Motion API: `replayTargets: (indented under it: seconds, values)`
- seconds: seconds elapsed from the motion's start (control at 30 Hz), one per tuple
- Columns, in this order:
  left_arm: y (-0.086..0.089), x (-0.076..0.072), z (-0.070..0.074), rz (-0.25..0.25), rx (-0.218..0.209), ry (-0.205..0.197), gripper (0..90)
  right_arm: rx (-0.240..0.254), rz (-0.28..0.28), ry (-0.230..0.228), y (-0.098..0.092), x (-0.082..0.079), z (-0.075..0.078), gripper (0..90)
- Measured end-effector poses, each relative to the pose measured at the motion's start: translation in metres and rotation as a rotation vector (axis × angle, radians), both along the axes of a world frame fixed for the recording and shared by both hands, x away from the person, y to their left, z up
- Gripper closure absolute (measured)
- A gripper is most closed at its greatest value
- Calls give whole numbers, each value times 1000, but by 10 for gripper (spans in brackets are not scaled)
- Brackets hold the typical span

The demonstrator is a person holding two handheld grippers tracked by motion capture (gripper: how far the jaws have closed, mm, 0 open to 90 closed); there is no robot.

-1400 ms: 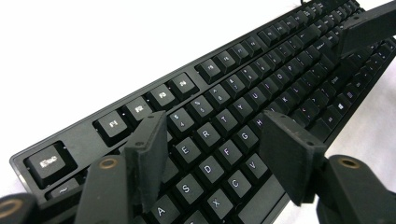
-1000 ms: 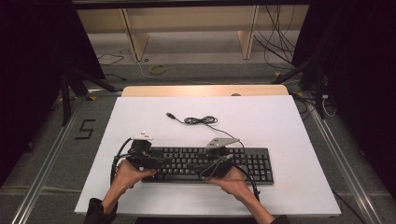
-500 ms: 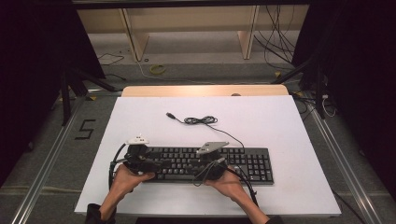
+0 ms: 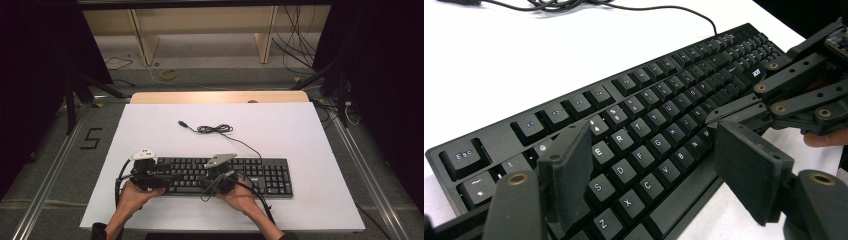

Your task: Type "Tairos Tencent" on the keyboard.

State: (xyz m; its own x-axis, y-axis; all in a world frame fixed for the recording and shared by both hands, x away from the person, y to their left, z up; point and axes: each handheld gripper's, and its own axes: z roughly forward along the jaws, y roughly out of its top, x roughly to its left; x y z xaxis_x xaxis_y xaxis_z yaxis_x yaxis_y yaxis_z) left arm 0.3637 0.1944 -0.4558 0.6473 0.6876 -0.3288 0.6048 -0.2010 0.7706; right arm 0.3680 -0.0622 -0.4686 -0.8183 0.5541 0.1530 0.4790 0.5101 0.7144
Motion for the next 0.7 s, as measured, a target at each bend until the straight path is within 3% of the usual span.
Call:
replayTargets:
  seconds: [0.7]
  values:
    - [0,-7,-4,-1,0,2,306,-24,1,11,6,3,-6,900]
